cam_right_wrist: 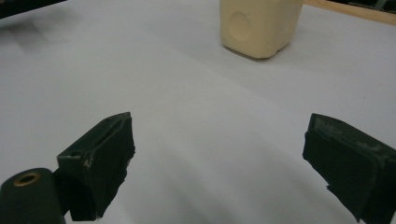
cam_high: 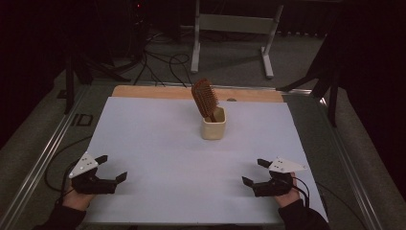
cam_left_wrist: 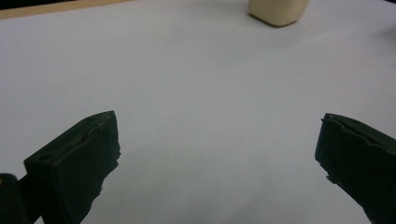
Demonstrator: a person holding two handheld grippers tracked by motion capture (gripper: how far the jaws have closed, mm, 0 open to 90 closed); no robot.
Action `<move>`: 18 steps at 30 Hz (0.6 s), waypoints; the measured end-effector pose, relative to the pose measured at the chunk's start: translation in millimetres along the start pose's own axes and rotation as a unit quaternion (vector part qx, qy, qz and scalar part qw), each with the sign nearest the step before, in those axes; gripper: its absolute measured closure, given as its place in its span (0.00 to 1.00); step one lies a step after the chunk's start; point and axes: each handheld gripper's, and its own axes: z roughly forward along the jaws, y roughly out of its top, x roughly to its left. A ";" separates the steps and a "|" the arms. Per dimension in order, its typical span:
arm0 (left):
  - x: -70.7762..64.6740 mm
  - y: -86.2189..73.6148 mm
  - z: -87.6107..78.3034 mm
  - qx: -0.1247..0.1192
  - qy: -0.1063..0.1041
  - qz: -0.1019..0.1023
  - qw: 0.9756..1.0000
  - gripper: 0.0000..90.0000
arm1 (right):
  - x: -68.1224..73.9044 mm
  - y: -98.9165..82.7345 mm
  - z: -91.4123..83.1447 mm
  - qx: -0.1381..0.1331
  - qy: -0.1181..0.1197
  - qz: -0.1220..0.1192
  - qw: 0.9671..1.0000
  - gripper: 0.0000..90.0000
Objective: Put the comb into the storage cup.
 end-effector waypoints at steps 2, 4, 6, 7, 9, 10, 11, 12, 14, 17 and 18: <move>1.0 -1.8 -2.4 -0.001 0.004 -0.003 1.000 0.00 | -1.4 -2.0 1.6 0.001 -0.004 0.004 1.000 0.10; 1.9 -3.0 -4.3 -0.005 0.003 -0.008 1.000 0.00 | -3.2 -3.8 2.8 0.001 -0.002 0.007 1.000 0.10; 1.8 -3.7 -5.2 -0.006 0.004 -0.010 1.000 0.00 | -4.3 -5.0 3.8 0.002 -0.006 0.008 1.000 0.10; 1.8 -3.7 -5.2 -0.006 0.004 -0.010 1.000 0.00 | -4.6 -5.4 4.0 0.000 -0.004 0.010 1.000 0.10; 1.4 -4.0 -5.1 -0.007 0.004 -0.010 1.000 0.00 | -4.9 -5.7 4.4 0.000 -0.004 0.012 1.000 0.10; 0.8 -4.3 -4.3 -0.007 0.002 -0.010 1.000 0.00 | -5.3 -6.5 5.4 0.002 -0.003 0.011 1.000 0.10; 0.8 -4.3 -4.3 -0.007 0.002 -0.010 1.000 0.00 | -5.3 -6.5 5.4 0.002 -0.003 0.011 1.000 0.10; 0.3 -4.6 -3.1 -0.006 -0.001 -0.012 1.000 0.00 | -5.2 -7.0 6.4 0.005 -0.003 0.011 1.000 0.10; 0.0 -4.9 -2.3 -0.004 -0.002 -0.012 1.000 0.00 | -5.5 -7.4 6.7 0.005 -0.001 0.012 1.000 0.10; -0.1 -5.2 -1.9 -0.005 -0.003 -0.013 1.000 0.00 | -5.3 -7.4 6.8 0.006 -0.002 0.011 1.000 0.10; -0.3 -5.2 -1.9 -0.005 -0.002 -0.012 1.000 0.01 | -5.3 -7.4 6.5 0.006 -0.001 0.012 1.000 0.10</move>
